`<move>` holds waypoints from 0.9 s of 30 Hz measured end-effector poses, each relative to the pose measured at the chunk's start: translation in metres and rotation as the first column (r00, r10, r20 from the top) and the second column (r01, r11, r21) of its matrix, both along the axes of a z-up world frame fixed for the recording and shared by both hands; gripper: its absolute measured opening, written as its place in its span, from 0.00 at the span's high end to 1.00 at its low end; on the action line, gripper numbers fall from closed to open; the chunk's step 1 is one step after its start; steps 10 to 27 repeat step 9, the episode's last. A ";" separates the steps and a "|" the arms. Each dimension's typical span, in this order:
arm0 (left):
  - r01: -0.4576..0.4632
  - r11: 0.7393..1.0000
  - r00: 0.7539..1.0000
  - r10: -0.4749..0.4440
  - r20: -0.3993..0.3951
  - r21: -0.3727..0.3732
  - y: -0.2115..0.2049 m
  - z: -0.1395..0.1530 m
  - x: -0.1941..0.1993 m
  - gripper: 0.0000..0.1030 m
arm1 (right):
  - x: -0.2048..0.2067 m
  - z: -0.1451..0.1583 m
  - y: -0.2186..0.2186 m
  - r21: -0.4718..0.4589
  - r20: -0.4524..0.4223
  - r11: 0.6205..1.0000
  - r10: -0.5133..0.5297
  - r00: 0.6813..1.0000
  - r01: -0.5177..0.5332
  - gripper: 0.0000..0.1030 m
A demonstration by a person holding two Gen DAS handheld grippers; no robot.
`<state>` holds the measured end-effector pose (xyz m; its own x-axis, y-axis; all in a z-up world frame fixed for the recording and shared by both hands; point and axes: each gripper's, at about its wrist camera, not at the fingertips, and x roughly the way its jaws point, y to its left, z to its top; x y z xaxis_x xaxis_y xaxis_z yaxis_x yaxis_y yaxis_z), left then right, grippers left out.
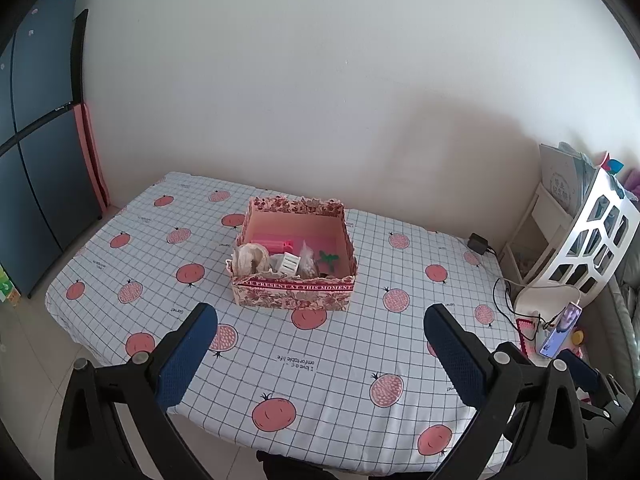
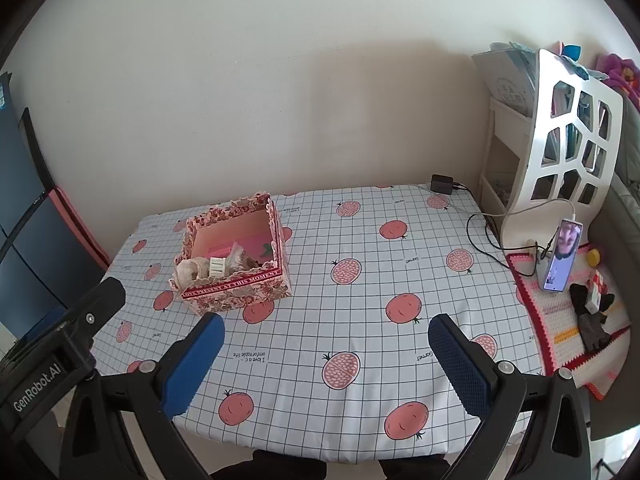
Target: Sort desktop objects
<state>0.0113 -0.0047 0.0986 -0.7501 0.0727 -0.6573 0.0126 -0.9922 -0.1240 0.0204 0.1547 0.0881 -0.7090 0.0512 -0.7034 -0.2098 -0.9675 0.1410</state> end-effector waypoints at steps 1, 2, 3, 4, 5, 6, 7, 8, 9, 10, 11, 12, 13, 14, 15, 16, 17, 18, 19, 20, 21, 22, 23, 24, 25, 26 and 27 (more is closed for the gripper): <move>0.000 1.000 1.000 0.000 0.001 0.000 0.000 0.000 0.000 0.00 | 0.000 0.000 0.000 0.000 0.001 1.000 0.000 1.000 0.000 0.00; -0.001 1.000 1.000 0.001 0.001 -0.001 0.000 0.000 0.000 0.00 | 0.000 0.000 0.000 0.000 0.002 1.000 0.000 1.000 0.000 0.00; 0.000 1.000 1.000 0.000 0.000 -0.002 0.000 0.001 0.000 0.00 | -0.001 0.000 0.000 0.000 0.003 1.000 0.001 1.000 -0.001 0.00; 0.000 1.000 1.000 0.000 0.000 -0.003 0.000 0.001 0.000 0.00 | -0.001 0.000 0.000 0.001 0.004 1.000 0.001 1.000 -0.001 0.00; 0.001 1.000 1.000 -0.001 0.002 -0.002 0.001 0.000 0.000 0.00 | -0.001 0.000 -0.001 0.001 0.003 1.000 0.001 1.000 -0.001 0.00; 0.003 1.000 1.000 -0.003 0.003 -0.002 0.001 0.001 0.000 0.00 | -0.001 0.001 -0.001 0.002 0.003 1.000 0.001 1.000 -0.001 0.00; 0.004 1.000 1.000 -0.004 0.003 -0.004 0.001 0.002 0.000 0.00 | -0.001 0.000 -0.001 0.001 0.004 1.000 0.001 1.000 -0.001 0.00; 0.005 1.000 1.000 -0.005 0.001 -0.007 0.002 0.003 0.000 0.00 | -0.001 0.000 -0.001 0.001 0.003 1.000 0.000 1.000 0.000 0.00; 0.006 1.000 1.000 -0.006 -0.001 -0.010 0.002 0.003 0.000 0.00 | -0.001 0.000 -0.001 0.000 0.003 1.000 0.000 1.000 0.000 0.00; 0.006 1.000 1.000 -0.006 -0.001 -0.010 0.002 0.003 0.000 0.00 | -0.001 0.000 -0.001 0.000 0.003 1.000 0.000 1.000 0.000 0.00; 0.006 1.000 1.000 -0.006 -0.001 -0.010 0.002 0.003 0.000 0.00 | -0.001 0.000 -0.001 0.000 0.003 1.000 0.000 1.000 0.000 0.00; 0.006 1.000 1.000 -0.006 -0.001 -0.010 0.002 0.003 0.000 0.00 | -0.001 0.000 -0.001 0.000 0.003 1.000 0.000 1.000 0.000 0.00; 0.006 1.000 1.000 -0.006 -0.001 -0.010 0.002 0.003 0.000 0.00 | -0.001 0.000 -0.001 0.000 0.003 1.000 0.000 1.000 0.000 0.00; 0.006 1.000 1.000 -0.006 -0.001 -0.010 0.002 0.003 0.000 0.00 | -0.001 0.000 -0.001 0.000 0.003 1.000 0.000 1.000 0.000 0.00; 0.006 1.000 1.000 -0.006 -0.001 -0.010 0.002 0.003 0.000 0.00 | -0.001 0.000 -0.001 0.000 0.003 1.000 0.000 1.000 0.000 0.00; 0.006 1.000 1.000 -0.006 -0.001 -0.010 0.002 0.003 0.000 0.00 | -0.001 0.000 -0.001 0.000 0.003 1.000 0.000 1.000 0.000 0.00; 0.006 1.000 1.000 -0.006 -0.001 -0.010 0.002 0.003 0.000 0.00 | -0.001 0.000 -0.001 0.000 0.003 1.000 0.000 1.000 0.000 0.00; 0.006 1.000 1.000 -0.006 -0.001 -0.010 0.002 0.003 0.000 0.00 | -0.001 0.000 -0.001 0.000 0.003 1.000 0.000 1.000 0.000 0.00; 0.006 1.000 1.000 -0.006 -0.001 -0.010 0.002 0.003 0.000 0.00 | -0.001 0.000 -0.001 0.000 0.003 1.000 0.000 1.000 0.000 0.00; 0.006 1.000 1.000 -0.006 -0.001 -0.010 0.002 0.003 0.000 0.00 | -0.001 0.000 -0.001 0.000 0.003 1.000 0.000 1.000 0.000 0.00; 0.006 1.000 1.000 -0.006 -0.001 -0.010 0.002 0.003 0.000 0.00 | -0.001 0.000 -0.001 0.000 0.003 1.000 0.000 1.000 0.000 0.00; 0.006 1.000 1.000 -0.006 -0.001 -0.010 0.002 0.003 0.000 0.00 | -0.001 0.000 -0.001 0.000 0.003 1.000 0.000 1.000 0.000 0.00; 0.006 1.000 1.000 -0.006 -0.001 -0.010 0.002 0.003 0.000 0.00 | -0.001 0.000 -0.001 0.000 0.003 1.000 0.000 1.000 0.000 0.00; 0.006 1.000 1.000 -0.006 -0.001 -0.010 0.002 0.003 0.000 0.00 | -0.001 0.000 -0.001 0.000 0.003 1.000 0.000 1.000 0.000 0.00; 0.006 1.000 1.000 -0.006 -0.001 -0.010 0.002 0.003 0.000 0.00 | -0.001 0.000 -0.001 0.000 0.003 1.000 0.000 1.000 0.000 0.00; 0.006 1.000 1.000 -0.006 -0.001 -0.010 0.002 0.003 0.000 0.00 | -0.001 0.000 -0.001 0.000 0.003 1.000 0.000 1.000 0.000 0.00; 0.006 1.000 1.000 -0.006 -0.001 -0.010 0.002 0.003 0.000 0.00 | -0.001 0.000 -0.001 0.000 0.003 1.000 0.000 1.000 0.000 0.00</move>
